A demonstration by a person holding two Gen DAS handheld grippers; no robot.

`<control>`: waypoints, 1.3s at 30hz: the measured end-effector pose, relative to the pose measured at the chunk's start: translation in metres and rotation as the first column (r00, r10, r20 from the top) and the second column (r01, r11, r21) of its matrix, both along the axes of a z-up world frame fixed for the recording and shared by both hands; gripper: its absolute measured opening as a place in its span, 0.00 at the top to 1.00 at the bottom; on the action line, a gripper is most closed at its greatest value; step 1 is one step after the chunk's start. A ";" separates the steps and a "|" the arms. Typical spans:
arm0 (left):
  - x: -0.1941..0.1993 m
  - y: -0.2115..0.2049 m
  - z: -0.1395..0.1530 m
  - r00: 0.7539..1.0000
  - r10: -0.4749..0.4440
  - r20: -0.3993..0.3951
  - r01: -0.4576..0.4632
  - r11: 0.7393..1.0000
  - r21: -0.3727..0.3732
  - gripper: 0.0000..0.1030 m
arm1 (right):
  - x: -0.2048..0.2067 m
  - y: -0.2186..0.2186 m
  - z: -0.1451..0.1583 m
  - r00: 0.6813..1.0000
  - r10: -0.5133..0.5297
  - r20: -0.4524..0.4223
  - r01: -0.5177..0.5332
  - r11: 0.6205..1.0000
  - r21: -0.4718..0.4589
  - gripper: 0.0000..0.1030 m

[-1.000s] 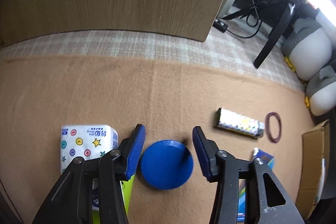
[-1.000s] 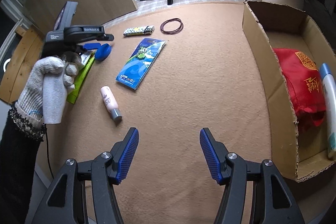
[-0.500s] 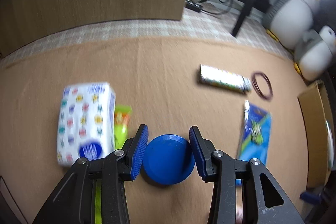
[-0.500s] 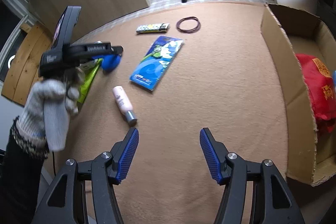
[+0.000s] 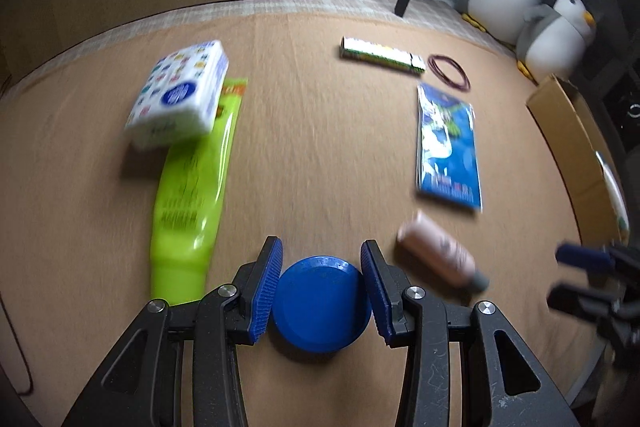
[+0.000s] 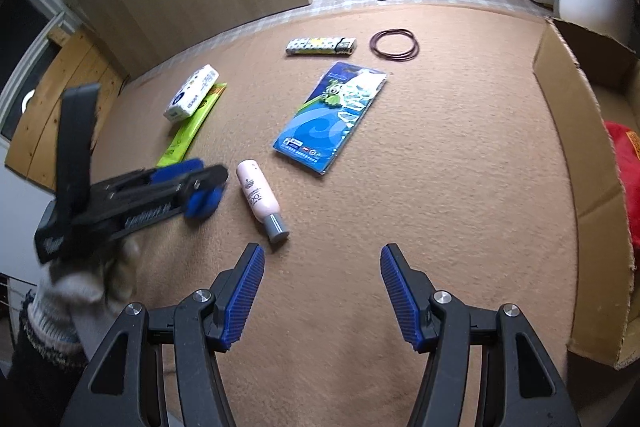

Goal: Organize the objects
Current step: 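Close the left tool on the blue tin while the right tool grasps the pink bottle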

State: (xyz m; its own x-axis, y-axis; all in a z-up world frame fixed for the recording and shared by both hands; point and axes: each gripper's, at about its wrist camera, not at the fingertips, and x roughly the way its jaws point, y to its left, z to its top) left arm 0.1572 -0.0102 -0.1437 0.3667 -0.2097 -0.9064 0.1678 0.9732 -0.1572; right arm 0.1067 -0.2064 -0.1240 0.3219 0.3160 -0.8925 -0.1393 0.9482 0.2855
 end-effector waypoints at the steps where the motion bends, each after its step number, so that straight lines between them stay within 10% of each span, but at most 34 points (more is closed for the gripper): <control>1: -0.005 0.001 0.000 1.000 -0.004 0.001 0.004 1.000 0.001 0.57 | 0.001 0.002 -0.001 1.000 0.007 0.000 -0.007 1.000 -0.005 0.45; 14: -0.064 0.028 0.024 0.998 0.020 0.056 -0.018 0.999 -0.035 0.30 | 0.037 0.059 -0.012 0.980 0.200 0.006 -0.198 0.974 -0.114 0.45; 31: -0.056 0.018 0.002 1.000 0.014 0.020 -0.015 1.000 0.026 0.35 | 0.048 0.093 -0.030 0.959 0.281 -0.038 -0.282 0.935 -0.214 0.47; 39: -0.051 0.017 0.001 0.999 0.014 0.030 -0.015 0.999 0.035 0.47 | 0.051 0.097 -0.035 0.955 0.293 -0.049 -0.296 0.925 -0.238 0.69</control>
State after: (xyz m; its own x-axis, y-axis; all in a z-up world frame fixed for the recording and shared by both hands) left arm 0.1061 0.0071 -0.1424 0.3964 -0.1721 -0.9018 0.1577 0.9804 -0.1178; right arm 0.1579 -0.1091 -0.1585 0.2353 0.1703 -0.9569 -0.4208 0.9053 0.0577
